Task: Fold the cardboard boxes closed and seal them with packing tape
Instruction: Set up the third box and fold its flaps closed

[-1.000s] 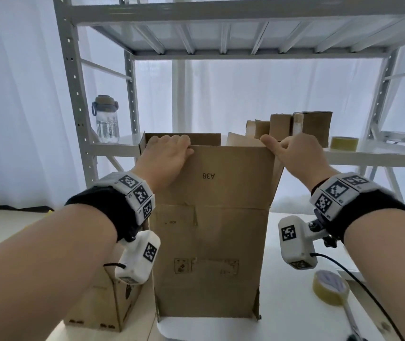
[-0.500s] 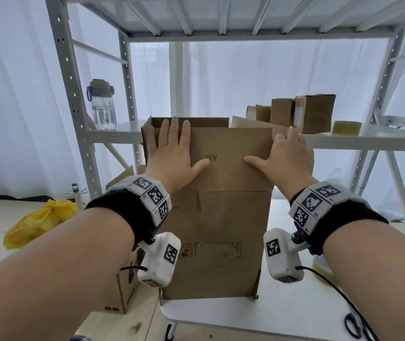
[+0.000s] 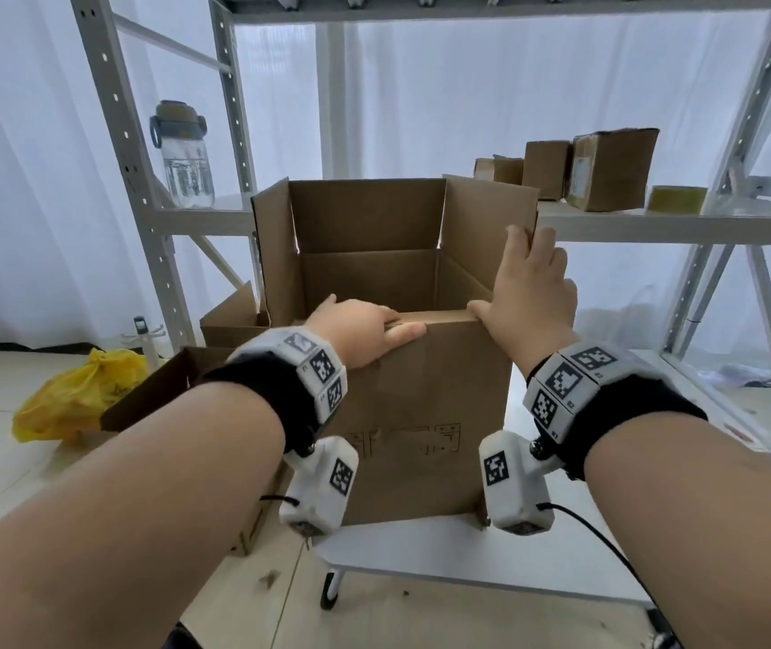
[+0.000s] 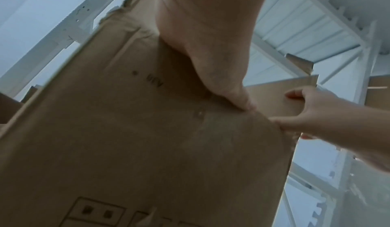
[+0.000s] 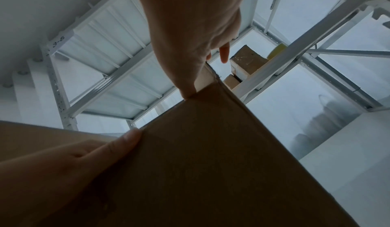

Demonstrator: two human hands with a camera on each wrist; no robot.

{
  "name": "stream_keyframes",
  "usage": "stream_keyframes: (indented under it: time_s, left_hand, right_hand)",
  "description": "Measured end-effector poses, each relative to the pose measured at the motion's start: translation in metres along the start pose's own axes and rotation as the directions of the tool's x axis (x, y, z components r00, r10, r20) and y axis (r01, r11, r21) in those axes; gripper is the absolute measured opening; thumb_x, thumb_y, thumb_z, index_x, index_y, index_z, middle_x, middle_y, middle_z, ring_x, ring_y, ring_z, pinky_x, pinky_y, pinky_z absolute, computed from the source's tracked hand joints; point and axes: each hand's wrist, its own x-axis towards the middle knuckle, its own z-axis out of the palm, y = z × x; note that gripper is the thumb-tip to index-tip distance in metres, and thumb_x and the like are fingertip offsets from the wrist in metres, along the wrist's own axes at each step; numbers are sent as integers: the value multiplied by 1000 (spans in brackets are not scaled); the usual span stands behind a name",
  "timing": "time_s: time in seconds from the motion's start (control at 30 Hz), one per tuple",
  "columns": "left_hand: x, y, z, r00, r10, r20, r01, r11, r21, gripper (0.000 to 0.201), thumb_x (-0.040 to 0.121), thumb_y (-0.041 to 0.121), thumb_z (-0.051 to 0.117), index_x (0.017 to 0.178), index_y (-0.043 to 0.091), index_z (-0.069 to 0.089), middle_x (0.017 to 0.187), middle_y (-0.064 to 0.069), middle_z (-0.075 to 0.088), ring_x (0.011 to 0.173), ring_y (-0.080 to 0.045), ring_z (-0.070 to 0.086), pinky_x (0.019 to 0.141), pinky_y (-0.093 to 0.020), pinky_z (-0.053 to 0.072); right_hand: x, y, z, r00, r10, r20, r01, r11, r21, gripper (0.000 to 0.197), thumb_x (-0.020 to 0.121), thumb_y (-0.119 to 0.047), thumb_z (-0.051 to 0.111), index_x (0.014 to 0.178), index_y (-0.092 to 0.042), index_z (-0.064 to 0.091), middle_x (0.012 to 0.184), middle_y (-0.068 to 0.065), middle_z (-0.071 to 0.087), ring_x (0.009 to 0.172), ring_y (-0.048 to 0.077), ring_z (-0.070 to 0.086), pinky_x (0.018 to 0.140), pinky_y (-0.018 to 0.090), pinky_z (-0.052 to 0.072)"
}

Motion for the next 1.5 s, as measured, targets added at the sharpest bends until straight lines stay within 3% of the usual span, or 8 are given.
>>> stream_keyframes:
  time_s: [0.13,0.3,0.6,0.67,0.77,1.13,1.3,1.5]
  left_hand:
    - [-5,-5,15,992,21,-126,-21,1000,0,72,91,67,13,140,25,43,132,0,57,125,-18,50,115,-45,17]
    - [-18,-17,11,945,17,-328,38,986,161,69,93,63,10,142,24,39,155,-5,28,146,-23,12,117,-50,-4]
    - [-48,-63,-36,683,-81,-726,328,922,206,42,88,24,57,129,22,46,159,-16,-4,144,-42,-3,112,-60,-1]
    - [-53,-66,-38,701,-204,-683,310,950,35,53,89,13,55,138,24,36,157,-21,-2,136,-47,28,107,-52,30]
    - [-56,-61,-39,805,-335,-490,240,939,-247,57,94,4,43,145,21,28,123,-22,51,102,-38,61,84,-41,49]
    - [-59,-11,-57,721,7,-693,-154,977,-150,48,94,13,45,139,22,31,61,3,50,53,-12,52,57,-25,47]
    - [-42,15,-56,727,30,-686,-239,948,-212,32,95,17,49,125,15,38,63,3,50,55,-14,53,61,-31,53]
    - [-30,27,-68,791,126,-599,-383,865,-323,19,100,27,43,116,16,41,74,6,59,67,-10,60,64,-23,49]
  right_hand:
    - [-7,-1,9,999,47,9,-48,992,115,87,85,-39,69,149,-16,14,143,14,26,127,30,41,95,42,47]
    - [-17,-5,18,997,67,28,-71,981,182,78,96,-41,52,153,-21,2,149,11,22,124,31,46,90,39,51]
    - [-17,-3,1,980,139,144,-159,977,140,81,96,-43,50,153,-21,-3,153,14,12,127,37,42,92,45,47]
    - [-17,-4,-2,974,151,171,-178,972,152,80,97,-38,51,153,-21,-3,152,15,13,125,38,43,93,45,46]
    - [-14,-7,-2,970,134,200,-181,954,239,76,97,-18,51,153,-18,-1,144,19,20,117,39,52,95,42,46]
    - [-9,18,-9,899,152,410,-370,765,528,86,90,-22,64,154,-25,6,158,17,-16,141,39,27,112,40,31]
    - [-26,0,-20,854,-68,515,-341,674,655,54,90,-27,63,140,-25,43,141,5,41,119,22,47,93,37,50]
    - [-36,-19,-42,809,-330,486,-186,641,745,44,88,-31,66,130,-23,53,124,-5,53,117,16,47,102,36,41]
